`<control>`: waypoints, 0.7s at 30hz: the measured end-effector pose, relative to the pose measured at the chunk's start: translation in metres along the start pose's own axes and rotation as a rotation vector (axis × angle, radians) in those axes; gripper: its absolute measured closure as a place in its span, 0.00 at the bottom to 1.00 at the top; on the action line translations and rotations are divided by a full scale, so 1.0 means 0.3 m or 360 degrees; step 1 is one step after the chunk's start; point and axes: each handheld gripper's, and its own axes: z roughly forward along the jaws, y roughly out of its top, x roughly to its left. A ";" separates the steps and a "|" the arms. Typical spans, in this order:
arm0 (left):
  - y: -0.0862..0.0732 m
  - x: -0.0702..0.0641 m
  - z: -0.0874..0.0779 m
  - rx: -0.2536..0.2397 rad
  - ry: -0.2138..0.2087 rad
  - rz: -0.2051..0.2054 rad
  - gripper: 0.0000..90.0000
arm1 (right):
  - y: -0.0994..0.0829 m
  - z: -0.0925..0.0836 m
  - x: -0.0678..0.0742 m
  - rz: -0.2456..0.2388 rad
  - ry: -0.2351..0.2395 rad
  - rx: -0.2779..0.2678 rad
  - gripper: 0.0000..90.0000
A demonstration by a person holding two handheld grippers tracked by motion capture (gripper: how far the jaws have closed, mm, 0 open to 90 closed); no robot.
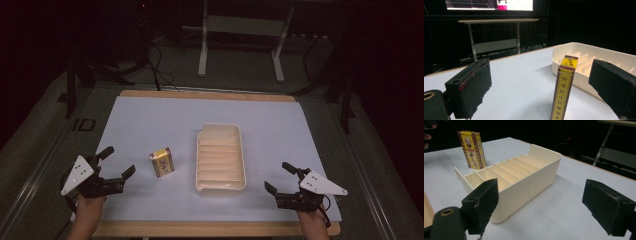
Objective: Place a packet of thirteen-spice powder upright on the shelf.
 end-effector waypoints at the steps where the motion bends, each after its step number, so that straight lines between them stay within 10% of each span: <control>1: 0.000 0.000 -0.002 -0.0004 0.0007 -0.0001 0.05 | 0.000 0.002 0.001 -0.0004 0.0003 0.0001 0.15; 10: 0.013 -0.004 -0.004 -0.0050 -0.0136 -0.0067 0.05 | -0.001 0.004 0.002 -0.0009 -0.0003 0.0007 0.15; 21: 0.032 -0.012 0.018 0.0099 -0.0385 -0.0011 0.05 | -0.004 0.003 -0.002 0.0004 -0.0021 0.0017 0.15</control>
